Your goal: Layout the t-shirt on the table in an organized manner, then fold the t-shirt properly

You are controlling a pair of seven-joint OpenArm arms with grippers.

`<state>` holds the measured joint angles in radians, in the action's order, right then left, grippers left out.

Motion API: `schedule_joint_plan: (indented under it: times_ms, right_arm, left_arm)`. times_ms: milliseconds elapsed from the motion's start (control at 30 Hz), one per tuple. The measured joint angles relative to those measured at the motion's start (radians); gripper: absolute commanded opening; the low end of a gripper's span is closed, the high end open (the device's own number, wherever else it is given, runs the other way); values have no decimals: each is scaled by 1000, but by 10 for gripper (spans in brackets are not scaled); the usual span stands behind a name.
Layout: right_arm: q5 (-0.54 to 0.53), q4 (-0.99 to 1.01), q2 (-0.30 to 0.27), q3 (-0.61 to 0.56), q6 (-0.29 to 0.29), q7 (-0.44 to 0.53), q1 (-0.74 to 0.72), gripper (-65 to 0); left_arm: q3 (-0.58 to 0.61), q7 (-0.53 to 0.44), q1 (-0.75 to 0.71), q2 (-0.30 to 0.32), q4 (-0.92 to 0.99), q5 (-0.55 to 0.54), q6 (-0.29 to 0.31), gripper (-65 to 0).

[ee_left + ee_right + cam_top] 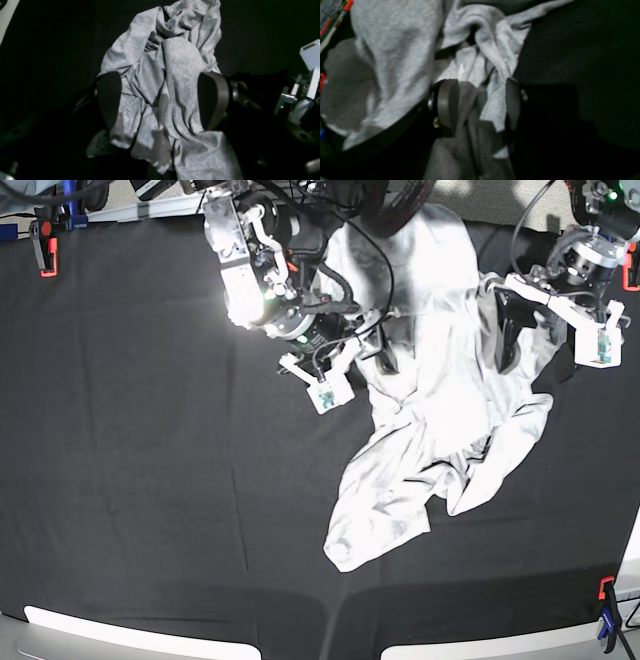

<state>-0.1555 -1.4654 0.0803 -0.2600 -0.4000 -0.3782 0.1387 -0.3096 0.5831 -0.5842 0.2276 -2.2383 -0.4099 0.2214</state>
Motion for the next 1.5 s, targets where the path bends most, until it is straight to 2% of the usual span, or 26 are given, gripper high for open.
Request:
schedule_joint_plan:
  times_ms: [300, 367, 467, 500, 667, 800, 1033, 1267, 1500]
  right_arm:
    - [-3, 106, 3, 0, 2, 38, -48, -365]
    - [-4, 106, 3, 0, 2, 37, -47, -436]
    - [-32, 109, 2, 0, 3, 27, -47, -620]
    - [-32, 109, 2, 0, 3, 26, -47, -650]
    - [-29, 103, 0, 7, -16, 24, -46, -650]
    - [-24, 53, -5, 28, -24, -21, -39, -650]
    - [-26, -70, -49, 124, -26, -81, -41, -650]
    - [-32, -88, -116, 317, -28, -100, -33, -650]
    - [-106, -88, -255, 589, -27, -104, -31, -650]
  left_arm:
    - [0, 0, 0, 0, 0, 0, 0, -216]
    - [0, 0, 0, 0, 0, 0, 0, -216]
    - [0, 0, 0, 0, 0, 0, 0, -216]
    - [0, 0, 0, 0, 0, 0, 0, -216]
    - [0, 0, 0, 0, 0, -1, 0, -216]
    - [0, 0, 0, 0, 0, -1, 0, -216]
    - [0, 0, 0, 0, 0, -1, 0, -216]
    - [0, 0, 0, 0, 0, 0, 0, -216]
    - [0, 0, 0, 0, 0, -1, 0, -216]
